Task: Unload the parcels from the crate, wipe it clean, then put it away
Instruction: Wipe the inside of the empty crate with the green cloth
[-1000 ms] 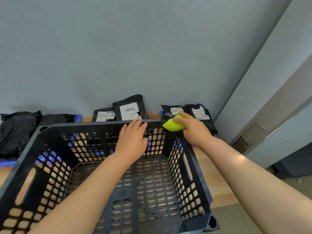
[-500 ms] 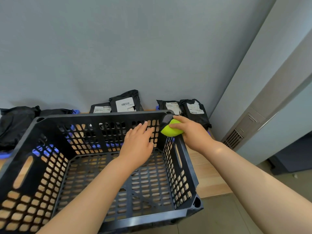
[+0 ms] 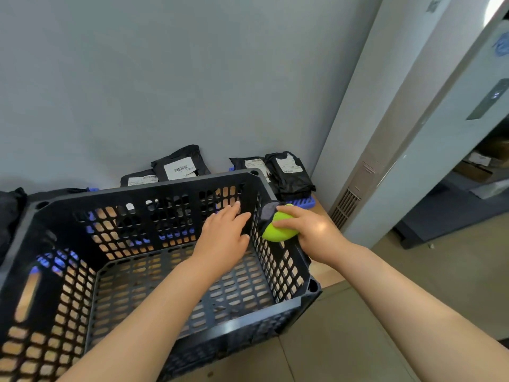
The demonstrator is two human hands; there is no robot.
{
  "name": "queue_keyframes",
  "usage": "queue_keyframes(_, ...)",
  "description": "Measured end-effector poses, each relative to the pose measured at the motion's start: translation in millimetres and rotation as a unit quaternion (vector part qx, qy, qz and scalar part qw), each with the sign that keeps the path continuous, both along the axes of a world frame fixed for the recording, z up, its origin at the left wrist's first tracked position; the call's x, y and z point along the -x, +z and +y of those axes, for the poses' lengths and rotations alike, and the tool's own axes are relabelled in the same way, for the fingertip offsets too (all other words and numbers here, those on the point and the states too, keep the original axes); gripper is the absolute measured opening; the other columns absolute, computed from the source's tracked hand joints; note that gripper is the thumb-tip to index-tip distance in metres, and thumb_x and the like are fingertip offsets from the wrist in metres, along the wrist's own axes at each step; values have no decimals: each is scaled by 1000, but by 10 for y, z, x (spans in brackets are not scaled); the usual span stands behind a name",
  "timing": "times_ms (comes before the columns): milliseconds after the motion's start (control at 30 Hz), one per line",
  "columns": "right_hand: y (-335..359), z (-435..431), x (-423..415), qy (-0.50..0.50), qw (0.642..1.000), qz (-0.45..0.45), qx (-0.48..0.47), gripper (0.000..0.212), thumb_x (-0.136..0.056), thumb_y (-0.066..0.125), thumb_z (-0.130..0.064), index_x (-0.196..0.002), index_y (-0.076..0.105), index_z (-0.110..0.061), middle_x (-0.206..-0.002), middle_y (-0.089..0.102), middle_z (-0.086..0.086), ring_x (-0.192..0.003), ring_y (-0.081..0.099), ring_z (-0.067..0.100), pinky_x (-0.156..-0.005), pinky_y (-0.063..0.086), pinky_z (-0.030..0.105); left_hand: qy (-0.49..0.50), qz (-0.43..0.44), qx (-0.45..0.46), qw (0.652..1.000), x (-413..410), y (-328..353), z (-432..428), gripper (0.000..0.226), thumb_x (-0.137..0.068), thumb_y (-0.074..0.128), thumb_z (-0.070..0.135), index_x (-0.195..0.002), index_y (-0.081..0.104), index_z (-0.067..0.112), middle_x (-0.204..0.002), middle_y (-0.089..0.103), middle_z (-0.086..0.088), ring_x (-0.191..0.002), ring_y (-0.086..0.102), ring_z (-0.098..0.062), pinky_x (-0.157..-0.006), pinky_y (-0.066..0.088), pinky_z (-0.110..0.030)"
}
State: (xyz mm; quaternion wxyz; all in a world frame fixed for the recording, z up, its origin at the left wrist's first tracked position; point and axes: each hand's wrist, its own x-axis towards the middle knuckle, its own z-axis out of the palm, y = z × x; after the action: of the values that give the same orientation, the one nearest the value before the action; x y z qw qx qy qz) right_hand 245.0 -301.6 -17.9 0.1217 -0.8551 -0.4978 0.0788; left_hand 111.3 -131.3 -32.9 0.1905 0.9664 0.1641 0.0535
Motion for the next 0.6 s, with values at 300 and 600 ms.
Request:
queue_keyframes(300, 153, -294, 587, -59, 996, -50, 55, 64, -78, 47, 10, -126, 60, -31, -150, 34, -10, -133, 40, 20, -100, 36, 28, -5, 19, 20, 1000, 706, -35, 139, 50, -98, 42, 26, -147, 30, 26, -159, 12, 1, -146, 9, -18, -117, 10, -40)
queue_keyframes(600, 192, -380, 1519, -98, 973, -203, -40, 48, -64, 45, -23, -104, 71, -25, -110, 69, 1, -80, 66, 31, -62, 49, 35, 24, 29, -31, 999, 1478, -52, 545, 46, -97, 44, 32, -142, 39, 29, -156, 25, 2, -144, 19, -19, -116, 18, -42)
